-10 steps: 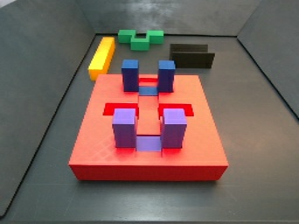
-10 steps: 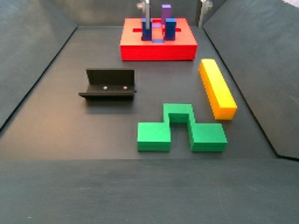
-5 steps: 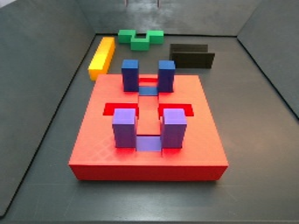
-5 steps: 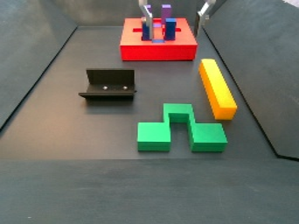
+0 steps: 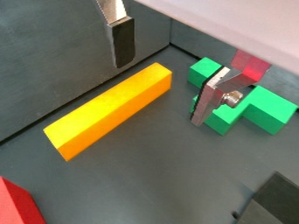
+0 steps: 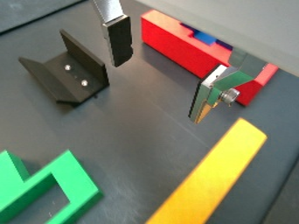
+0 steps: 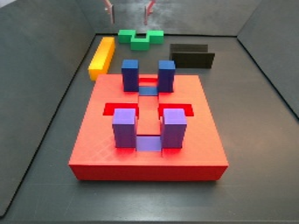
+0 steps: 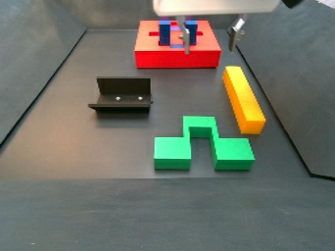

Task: Pick up the yellow object. Move up. Move to above the board. Insert the yellow object.
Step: Pick up the yellow object.

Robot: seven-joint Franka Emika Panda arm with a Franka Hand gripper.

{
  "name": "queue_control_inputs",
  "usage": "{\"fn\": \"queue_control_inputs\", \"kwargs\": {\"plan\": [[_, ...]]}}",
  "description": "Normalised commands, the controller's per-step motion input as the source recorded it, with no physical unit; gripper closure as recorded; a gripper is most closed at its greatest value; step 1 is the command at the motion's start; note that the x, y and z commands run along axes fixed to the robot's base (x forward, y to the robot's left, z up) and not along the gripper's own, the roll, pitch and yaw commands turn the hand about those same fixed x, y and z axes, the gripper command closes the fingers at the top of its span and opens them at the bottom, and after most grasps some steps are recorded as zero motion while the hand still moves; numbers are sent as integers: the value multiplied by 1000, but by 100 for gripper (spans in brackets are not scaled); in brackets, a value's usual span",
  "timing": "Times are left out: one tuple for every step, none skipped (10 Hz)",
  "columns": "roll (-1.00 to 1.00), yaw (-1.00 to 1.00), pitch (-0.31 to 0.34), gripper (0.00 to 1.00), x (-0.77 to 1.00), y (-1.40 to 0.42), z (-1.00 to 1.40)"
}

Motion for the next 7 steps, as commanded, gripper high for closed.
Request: {"fn": "queue_control_inputs", "kwargs": {"plan": [[0,-211,0,0,-300,303,-240],[0,-257,0,0,-409,334,-209],[-4,-260,0,0,-486,291,-243],[-16,-243,-20,0,-526,86,-463],[-74,-186,-76,0,-477,0,-503],[-101,-117,-151,0,-357,0,-526],[-123,-11,-116,0,-46,0,-480]]}}
